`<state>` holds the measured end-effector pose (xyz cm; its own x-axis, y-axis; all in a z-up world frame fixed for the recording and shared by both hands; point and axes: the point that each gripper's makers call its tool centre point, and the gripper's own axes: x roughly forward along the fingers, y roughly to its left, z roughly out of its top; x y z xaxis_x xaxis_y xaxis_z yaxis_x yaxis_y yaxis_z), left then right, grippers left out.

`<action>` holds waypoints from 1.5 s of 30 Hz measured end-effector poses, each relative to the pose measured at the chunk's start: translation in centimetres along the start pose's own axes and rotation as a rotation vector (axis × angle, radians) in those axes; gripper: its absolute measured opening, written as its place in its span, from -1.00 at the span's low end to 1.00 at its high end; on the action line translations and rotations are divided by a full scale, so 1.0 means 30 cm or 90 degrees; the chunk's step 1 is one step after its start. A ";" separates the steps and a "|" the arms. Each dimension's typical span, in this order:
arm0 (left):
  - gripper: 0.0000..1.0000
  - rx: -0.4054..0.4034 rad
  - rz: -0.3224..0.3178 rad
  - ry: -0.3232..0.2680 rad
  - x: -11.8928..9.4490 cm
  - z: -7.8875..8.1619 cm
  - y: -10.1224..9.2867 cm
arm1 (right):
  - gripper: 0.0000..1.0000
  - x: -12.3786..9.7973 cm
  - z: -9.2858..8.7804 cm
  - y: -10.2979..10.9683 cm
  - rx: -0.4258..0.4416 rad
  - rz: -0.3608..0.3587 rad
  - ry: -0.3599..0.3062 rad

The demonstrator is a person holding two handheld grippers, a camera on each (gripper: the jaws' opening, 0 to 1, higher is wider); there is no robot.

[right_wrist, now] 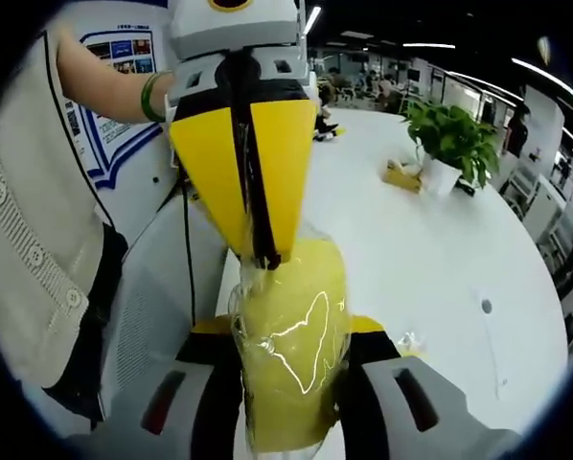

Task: Compare the silicone blocks by pressing each to a similar depth, holding the contact briefly, and releasing to observe deformation and rebound differences across the visible hardness samples.

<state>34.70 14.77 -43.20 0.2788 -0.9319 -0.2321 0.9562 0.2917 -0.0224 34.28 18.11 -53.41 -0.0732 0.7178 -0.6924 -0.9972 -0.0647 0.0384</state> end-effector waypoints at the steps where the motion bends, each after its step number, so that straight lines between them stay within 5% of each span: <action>1: -1.00 -0.001 0.001 -0.002 -0.003 0.000 0.000 | -0.34 0.001 0.003 0.001 -0.001 0.001 0.000; 12: -1.00 -0.048 0.034 0.009 -0.039 -0.048 0.033 | -0.29 -0.020 0.001 -0.011 -0.002 -0.048 -0.042; 15: -1.00 -0.074 0.041 0.013 -0.045 -0.079 0.044 | -0.38 -0.045 0.017 -0.043 -0.012 -0.112 -0.093; 16: -1.00 -0.082 0.041 0.014 -0.047 -0.085 0.045 | -0.41 -0.064 0.042 -0.056 -0.026 -0.144 -0.141; 21: -1.00 -0.124 0.053 -0.002 -0.056 -0.108 0.066 | -0.42 -0.107 0.016 -0.056 0.018 -0.194 -0.184; 25: -1.00 -0.144 0.055 -0.010 -0.059 -0.125 0.076 | -0.29 -0.112 -0.028 -0.025 0.065 -0.184 -0.182; 35: -1.00 -0.192 0.057 -0.016 -0.049 -0.202 0.107 | -0.04 -0.171 -0.088 0.011 0.165 -0.244 -0.256; 45: -1.00 -0.254 0.101 -0.027 -0.082 -0.297 0.235 | 0.27 -0.255 -0.121 -0.008 0.333 -0.337 -0.401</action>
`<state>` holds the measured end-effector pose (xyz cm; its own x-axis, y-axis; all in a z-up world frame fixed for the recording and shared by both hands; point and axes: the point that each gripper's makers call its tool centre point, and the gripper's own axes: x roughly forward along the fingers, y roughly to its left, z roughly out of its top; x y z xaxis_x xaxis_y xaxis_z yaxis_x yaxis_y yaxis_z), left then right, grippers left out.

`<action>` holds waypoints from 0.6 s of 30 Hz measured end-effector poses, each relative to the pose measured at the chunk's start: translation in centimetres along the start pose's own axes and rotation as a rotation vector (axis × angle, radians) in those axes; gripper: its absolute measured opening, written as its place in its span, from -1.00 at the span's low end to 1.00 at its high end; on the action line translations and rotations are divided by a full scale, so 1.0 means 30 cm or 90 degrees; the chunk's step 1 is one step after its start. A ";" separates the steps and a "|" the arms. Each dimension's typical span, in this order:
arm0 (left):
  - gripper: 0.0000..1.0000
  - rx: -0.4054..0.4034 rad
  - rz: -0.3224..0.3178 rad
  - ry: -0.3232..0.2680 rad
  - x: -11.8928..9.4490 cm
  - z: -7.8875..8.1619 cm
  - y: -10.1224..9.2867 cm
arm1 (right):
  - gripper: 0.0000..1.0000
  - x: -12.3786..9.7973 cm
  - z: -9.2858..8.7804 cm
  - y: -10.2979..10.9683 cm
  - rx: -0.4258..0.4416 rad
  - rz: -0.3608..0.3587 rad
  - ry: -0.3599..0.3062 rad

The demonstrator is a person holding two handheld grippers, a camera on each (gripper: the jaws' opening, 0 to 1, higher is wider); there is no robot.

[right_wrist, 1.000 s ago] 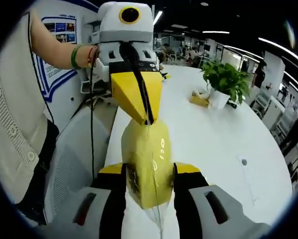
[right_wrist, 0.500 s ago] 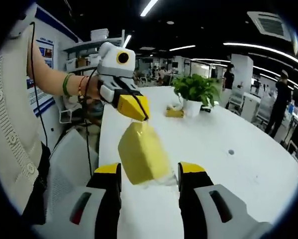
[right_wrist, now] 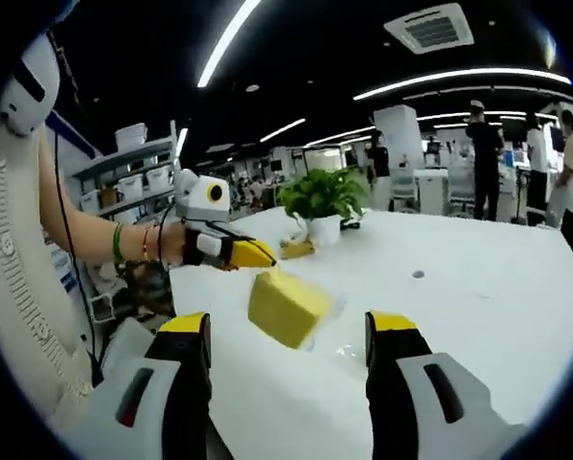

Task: Compare the silicone blocks by pressing each to a similar depth, holding the contact briefly, and releasing to observe deformation and rebound differences across the visible hardness samples.

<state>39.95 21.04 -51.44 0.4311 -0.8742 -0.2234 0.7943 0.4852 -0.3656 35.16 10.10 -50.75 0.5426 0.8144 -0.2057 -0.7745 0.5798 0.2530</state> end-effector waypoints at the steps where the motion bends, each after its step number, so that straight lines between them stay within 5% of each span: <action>1: -1.00 -0.003 0.006 0.001 0.000 -0.008 0.016 | 0.29 -0.005 -0.009 -0.001 0.015 -0.004 -0.002; 9: -1.00 -0.033 0.029 0.021 0.014 -0.094 0.126 | 0.42 -0.067 -0.110 -0.077 0.104 -0.089 0.014; 18: -1.00 -0.053 0.016 0.044 0.040 -0.164 0.196 | 0.36 -0.132 -0.153 -0.120 0.119 -0.143 0.025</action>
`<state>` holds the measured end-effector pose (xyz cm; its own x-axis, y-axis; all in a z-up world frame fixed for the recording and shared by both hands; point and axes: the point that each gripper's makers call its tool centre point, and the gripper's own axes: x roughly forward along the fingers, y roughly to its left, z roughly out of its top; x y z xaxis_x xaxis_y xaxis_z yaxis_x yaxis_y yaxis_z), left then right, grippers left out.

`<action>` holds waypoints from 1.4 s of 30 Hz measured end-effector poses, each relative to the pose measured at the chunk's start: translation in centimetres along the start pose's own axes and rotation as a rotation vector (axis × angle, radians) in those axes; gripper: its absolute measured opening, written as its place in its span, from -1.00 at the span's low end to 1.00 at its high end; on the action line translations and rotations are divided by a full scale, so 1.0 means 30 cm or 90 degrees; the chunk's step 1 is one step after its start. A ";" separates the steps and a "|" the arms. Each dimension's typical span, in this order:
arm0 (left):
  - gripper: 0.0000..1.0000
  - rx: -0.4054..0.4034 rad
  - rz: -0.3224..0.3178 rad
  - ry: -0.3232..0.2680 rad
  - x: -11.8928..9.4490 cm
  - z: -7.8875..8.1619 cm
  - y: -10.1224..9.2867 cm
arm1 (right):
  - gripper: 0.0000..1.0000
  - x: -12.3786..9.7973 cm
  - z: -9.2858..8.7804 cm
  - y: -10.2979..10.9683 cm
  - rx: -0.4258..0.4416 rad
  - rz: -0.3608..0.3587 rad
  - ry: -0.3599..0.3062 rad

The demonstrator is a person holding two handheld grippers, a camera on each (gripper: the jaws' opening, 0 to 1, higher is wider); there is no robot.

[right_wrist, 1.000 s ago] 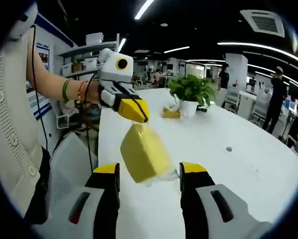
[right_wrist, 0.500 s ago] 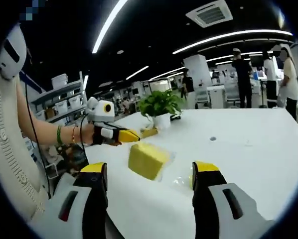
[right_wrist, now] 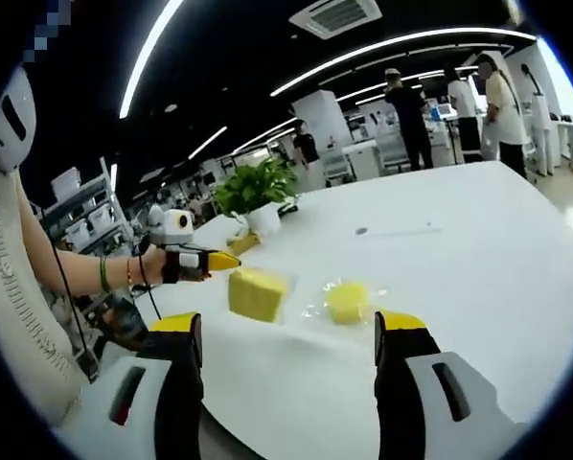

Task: Compare the silicone blocks by pressing each to a similar depth, holding the contact briefly, and releasing to observe deformation and rebound differences across the visible hardness samples.

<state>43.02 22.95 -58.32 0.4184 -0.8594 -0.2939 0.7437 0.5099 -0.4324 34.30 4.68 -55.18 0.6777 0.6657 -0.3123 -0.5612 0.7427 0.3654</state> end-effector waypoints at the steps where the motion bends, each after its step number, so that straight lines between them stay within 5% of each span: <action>1: -1.00 -0.001 0.001 0.001 0.004 -0.003 0.009 | 0.36 -0.004 0.004 -0.004 0.003 -0.004 -0.003; 11: -1.00 0.004 0.013 0.025 0.013 -0.029 0.104 | 0.35 -0.016 0.029 -0.049 0.003 -0.032 -0.007; 31: -1.00 0.007 0.085 0.006 -0.021 0.003 0.342 | 0.29 -0.001 0.013 -0.098 0.006 -0.055 0.022; 42: -1.00 -0.007 0.127 0.021 -0.016 -0.048 0.483 | 0.24 0.011 -0.017 -0.109 0.013 -0.064 0.041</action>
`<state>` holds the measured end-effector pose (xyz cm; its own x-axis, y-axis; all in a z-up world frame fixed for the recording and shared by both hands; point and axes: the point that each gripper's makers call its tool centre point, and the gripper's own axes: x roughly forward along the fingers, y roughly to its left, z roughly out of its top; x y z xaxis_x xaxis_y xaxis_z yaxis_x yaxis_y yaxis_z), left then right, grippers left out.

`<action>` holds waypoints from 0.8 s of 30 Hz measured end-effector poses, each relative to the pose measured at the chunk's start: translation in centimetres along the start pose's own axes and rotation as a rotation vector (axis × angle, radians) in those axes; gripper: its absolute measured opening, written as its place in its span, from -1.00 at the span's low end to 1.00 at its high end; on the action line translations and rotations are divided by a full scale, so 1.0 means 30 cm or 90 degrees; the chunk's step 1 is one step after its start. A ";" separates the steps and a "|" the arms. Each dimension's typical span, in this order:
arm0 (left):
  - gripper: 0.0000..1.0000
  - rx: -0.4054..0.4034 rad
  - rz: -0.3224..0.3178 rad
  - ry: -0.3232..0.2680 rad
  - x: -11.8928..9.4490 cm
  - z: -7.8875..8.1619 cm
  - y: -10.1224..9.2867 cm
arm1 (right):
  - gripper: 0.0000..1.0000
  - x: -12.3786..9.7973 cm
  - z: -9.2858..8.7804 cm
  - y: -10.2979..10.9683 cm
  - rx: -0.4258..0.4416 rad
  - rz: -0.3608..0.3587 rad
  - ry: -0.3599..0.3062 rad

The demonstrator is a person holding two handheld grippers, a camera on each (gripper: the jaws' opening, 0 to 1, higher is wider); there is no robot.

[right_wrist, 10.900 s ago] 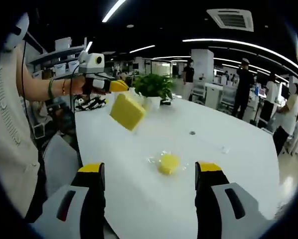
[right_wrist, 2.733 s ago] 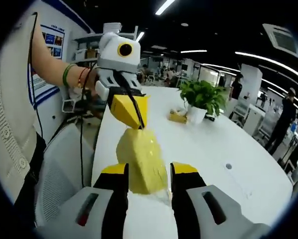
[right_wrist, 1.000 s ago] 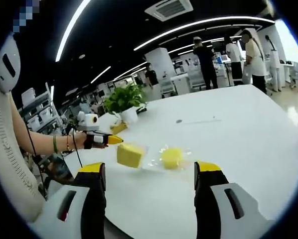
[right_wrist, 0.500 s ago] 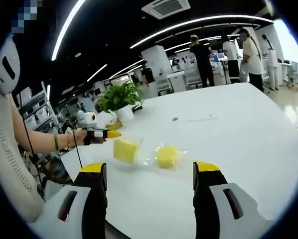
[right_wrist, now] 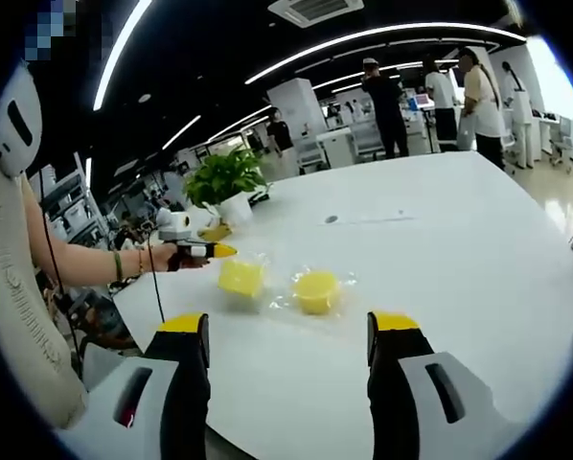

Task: Compare the silicone blocks by pressing each to a similar depth, holding the contact briefly, and releasing to observe deformation and rebound differences across the visible hardness samples.

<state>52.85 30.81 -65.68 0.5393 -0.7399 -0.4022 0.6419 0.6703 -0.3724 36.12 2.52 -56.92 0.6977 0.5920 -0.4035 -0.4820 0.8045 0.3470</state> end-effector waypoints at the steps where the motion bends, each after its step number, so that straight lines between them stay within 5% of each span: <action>1: -1.00 0.001 0.004 0.004 0.004 -0.009 0.014 | 0.23 0.002 -0.003 -0.001 0.000 -0.001 0.002; 24: -1.00 -0.005 0.047 0.071 0.111 -0.112 0.148 | 0.18 0.026 -0.034 -0.019 0.023 -0.014 0.022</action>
<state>55.68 31.51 -71.48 0.5205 -0.6774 -0.5198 0.5977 0.7238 -0.3447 36.39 2.58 -58.28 0.6889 0.5762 -0.4397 -0.4471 0.8153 0.3680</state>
